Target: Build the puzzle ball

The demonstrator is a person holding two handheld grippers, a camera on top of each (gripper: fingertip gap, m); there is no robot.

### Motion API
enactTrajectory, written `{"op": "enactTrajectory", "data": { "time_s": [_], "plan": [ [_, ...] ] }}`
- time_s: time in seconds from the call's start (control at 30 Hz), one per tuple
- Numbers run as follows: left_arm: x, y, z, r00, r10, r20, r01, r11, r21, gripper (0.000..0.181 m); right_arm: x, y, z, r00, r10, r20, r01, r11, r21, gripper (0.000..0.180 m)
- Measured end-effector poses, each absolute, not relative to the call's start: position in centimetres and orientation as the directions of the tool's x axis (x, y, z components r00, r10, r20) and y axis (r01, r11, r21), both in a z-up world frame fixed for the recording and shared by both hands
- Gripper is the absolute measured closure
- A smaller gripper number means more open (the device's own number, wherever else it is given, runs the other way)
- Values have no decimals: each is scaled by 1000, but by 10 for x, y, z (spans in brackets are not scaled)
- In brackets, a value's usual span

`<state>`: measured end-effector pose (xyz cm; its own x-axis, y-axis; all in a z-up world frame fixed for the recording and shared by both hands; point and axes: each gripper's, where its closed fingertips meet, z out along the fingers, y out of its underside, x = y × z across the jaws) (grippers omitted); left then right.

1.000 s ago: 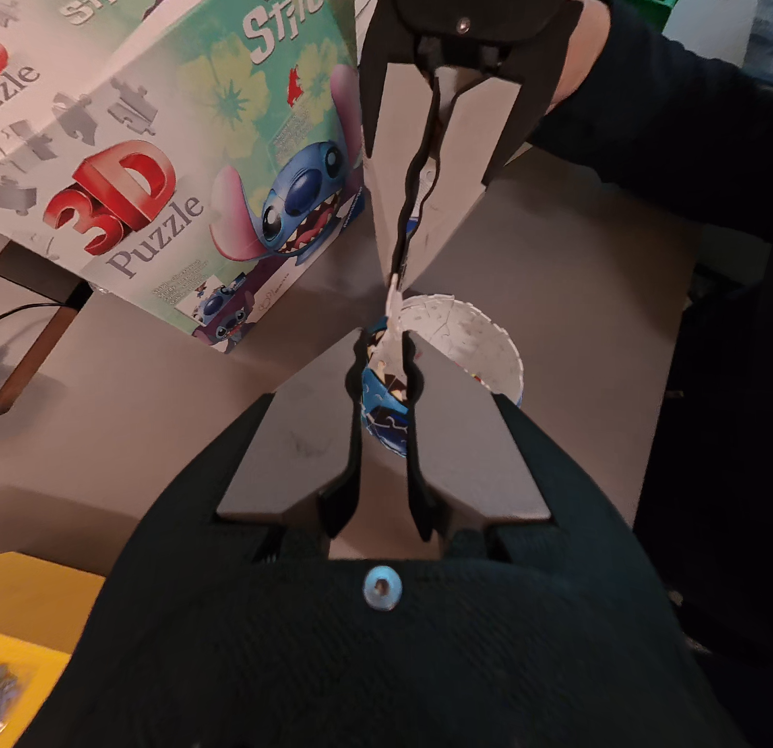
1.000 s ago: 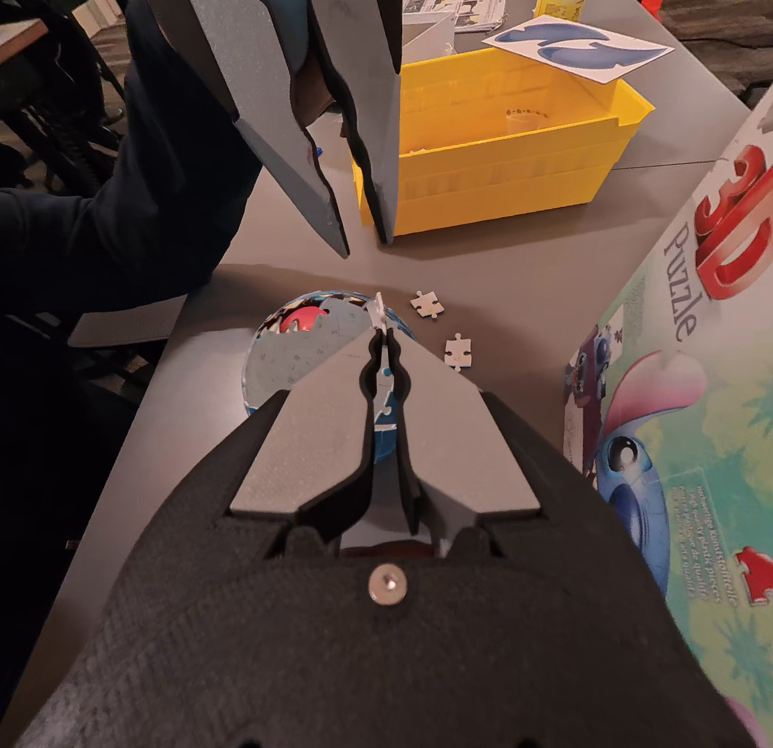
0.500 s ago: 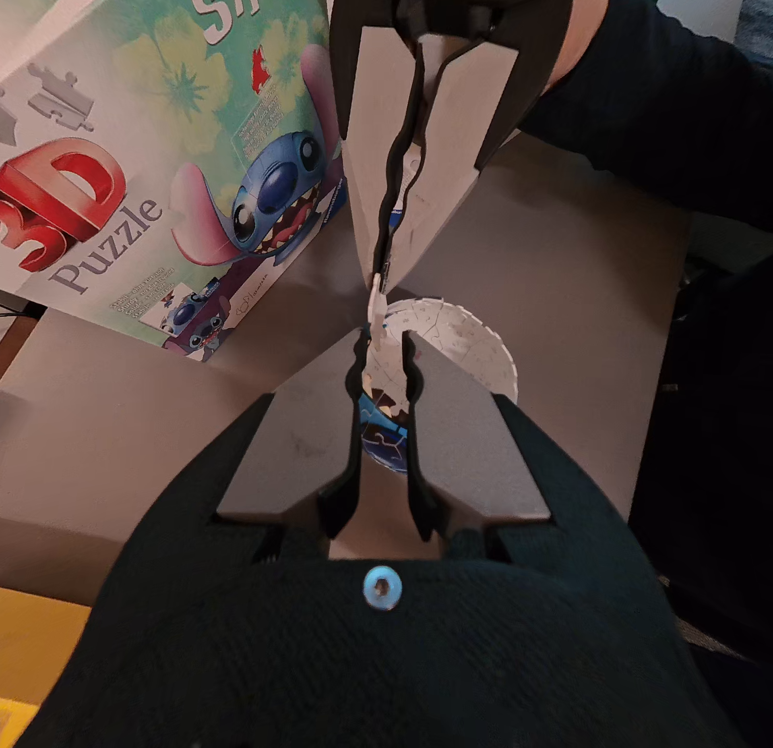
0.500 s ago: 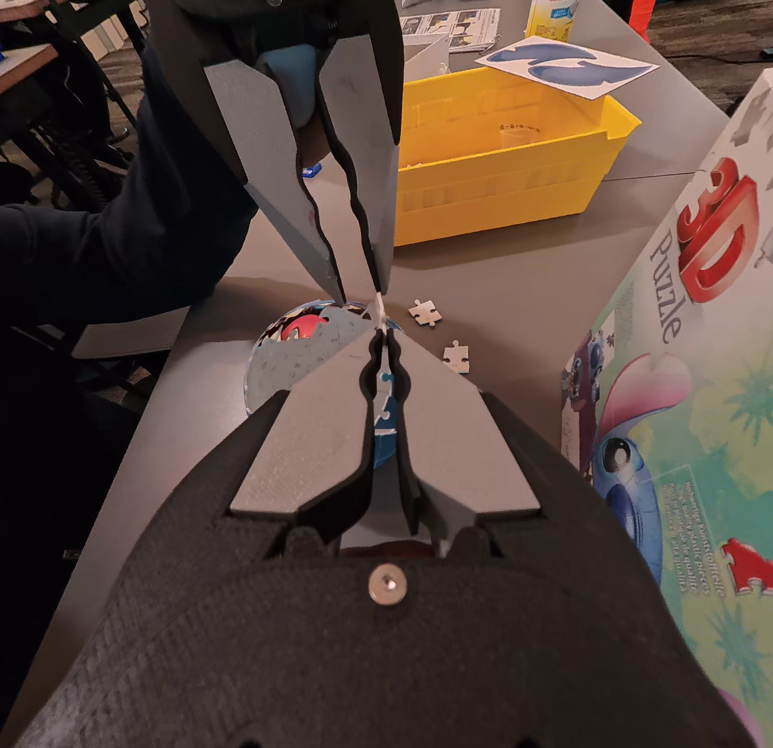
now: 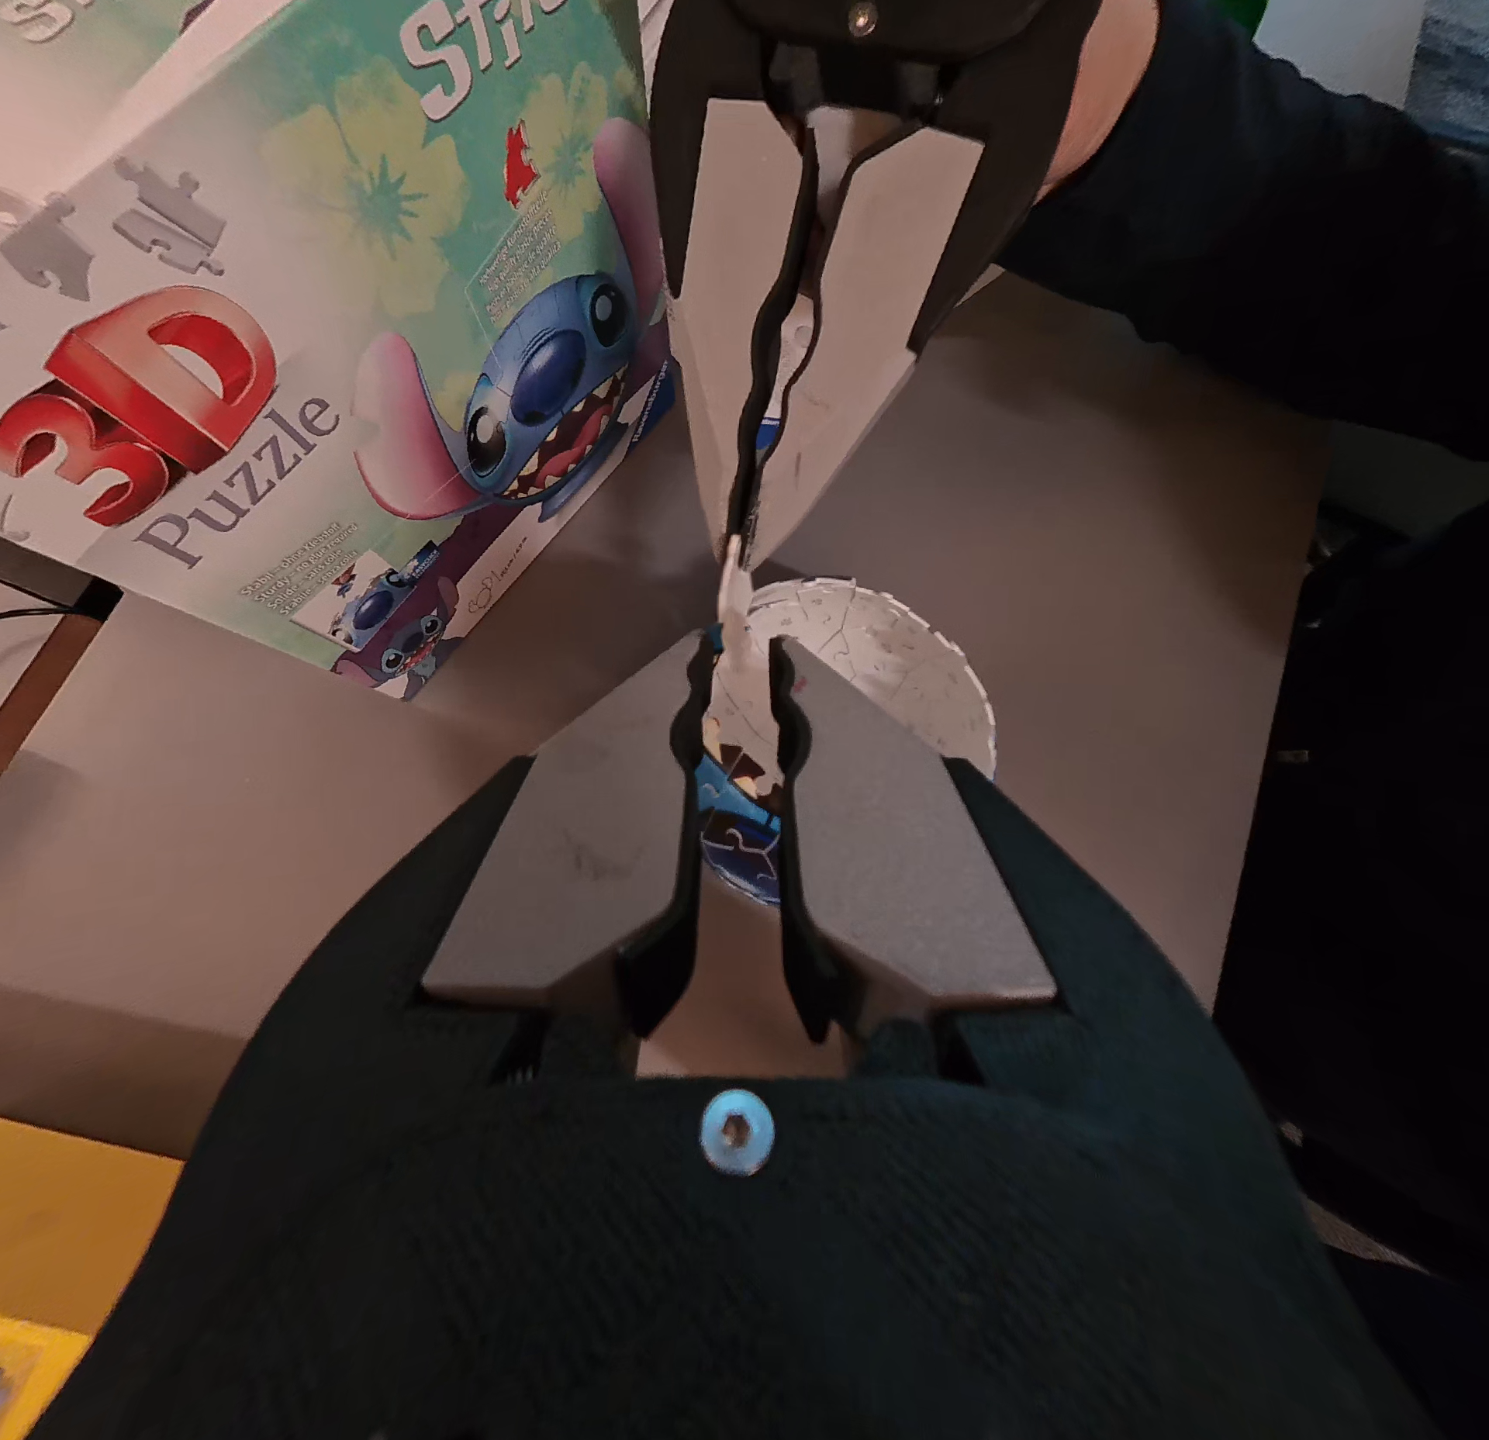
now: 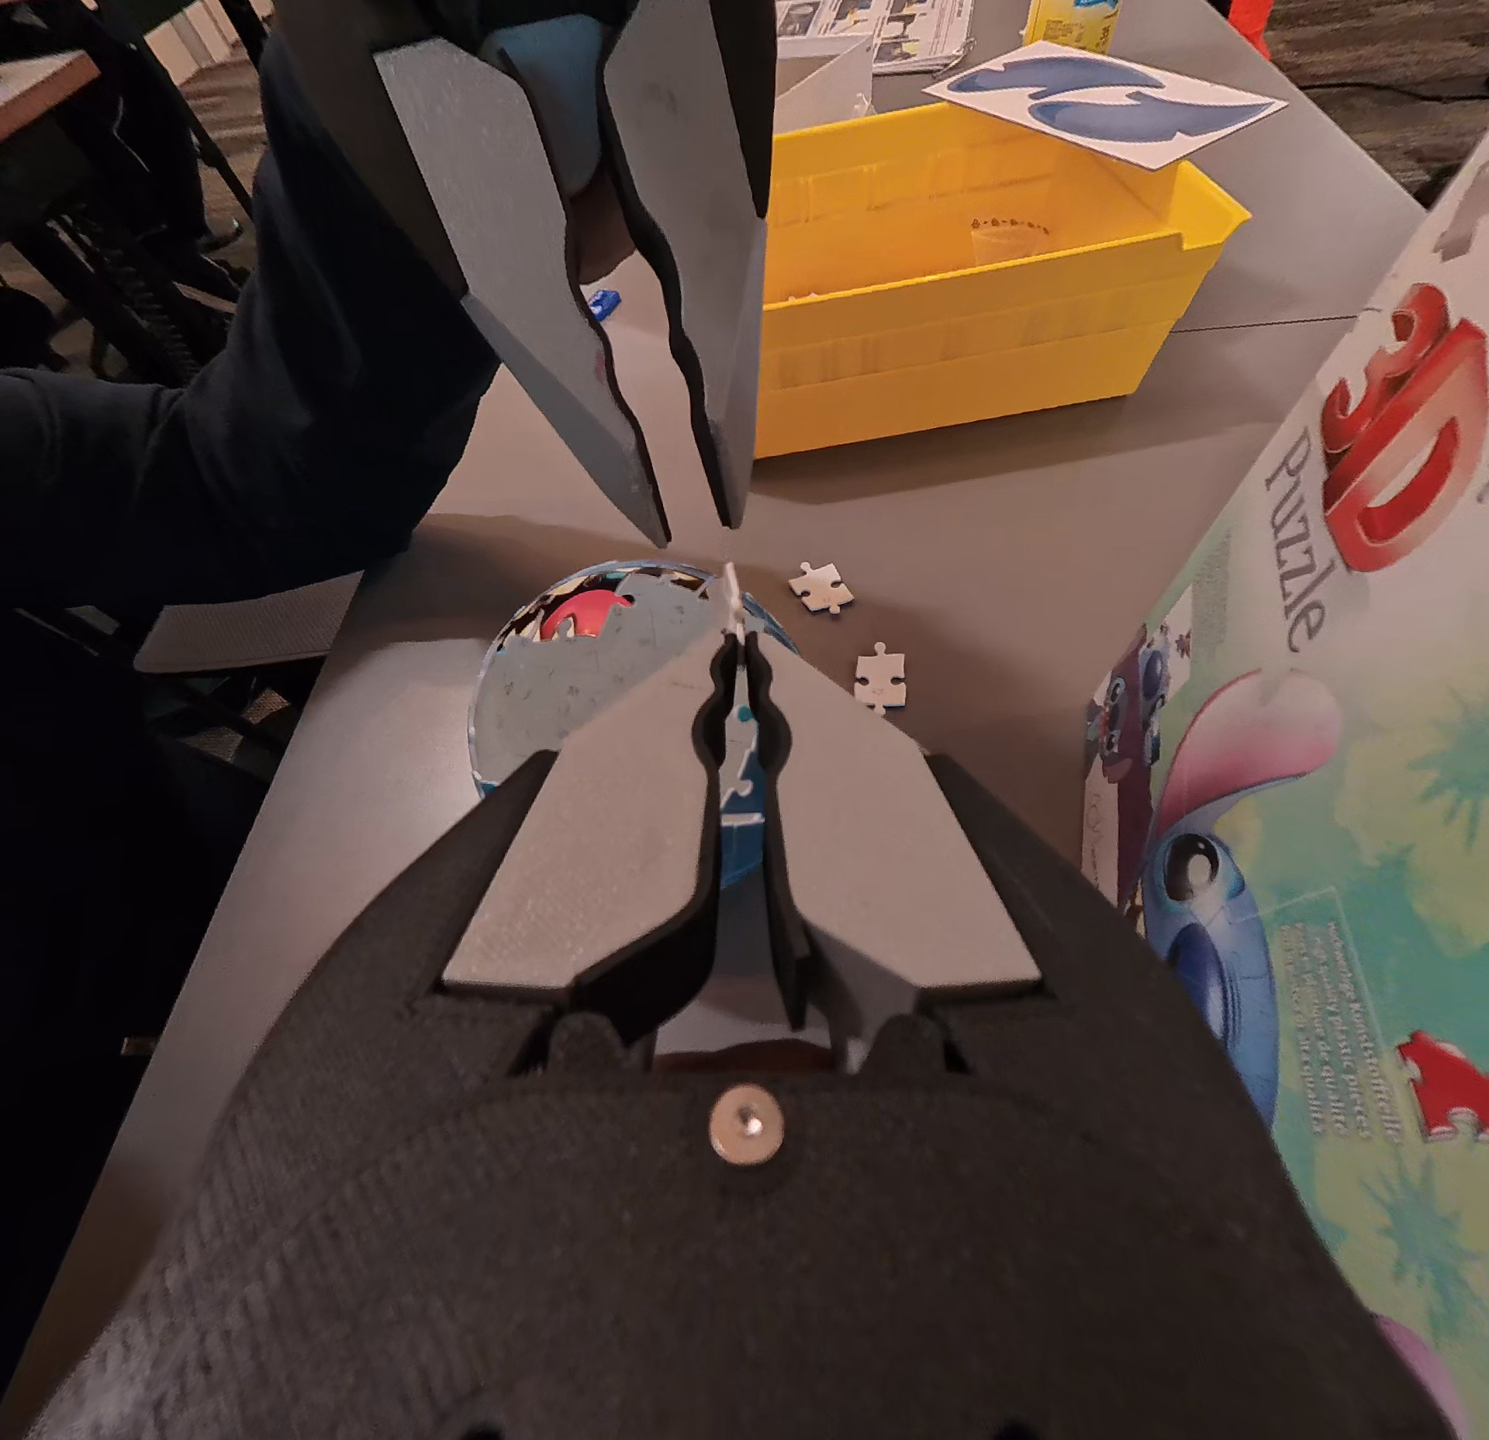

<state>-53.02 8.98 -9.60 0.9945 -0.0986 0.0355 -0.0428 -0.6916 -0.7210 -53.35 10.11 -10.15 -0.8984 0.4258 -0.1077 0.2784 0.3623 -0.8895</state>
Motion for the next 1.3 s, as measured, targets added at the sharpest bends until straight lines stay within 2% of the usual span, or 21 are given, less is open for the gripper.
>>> {"op": "enactTrajectory", "data": {
  "time_s": [0.2, 0.37, 0.8, 1.3],
  "plan": [
    [-526, 98, -106, 993, -116, 25, -66, -718, -693, 170, -528, 97, -106, -910, 405, -88, 263, 400, -878, 180],
    [-523, 99, -112, 991, -133, 18, -86, -732, -676, 180, -527, 97, -105, -914, 397, -83, 256, 408, -876, 180],
    [-524, 98, -120, 991, -135, 12, -95, -758, -645, 181, -526, 93, -102, -919, 391, -52, 223, 406, -886, 180],
    [-533, 93, -119, 991, -105, -80, -132, -775, -618, 181, -532, 91, -111, -909, 416, -30, 224, 425, -877, 180]
  ]
}}
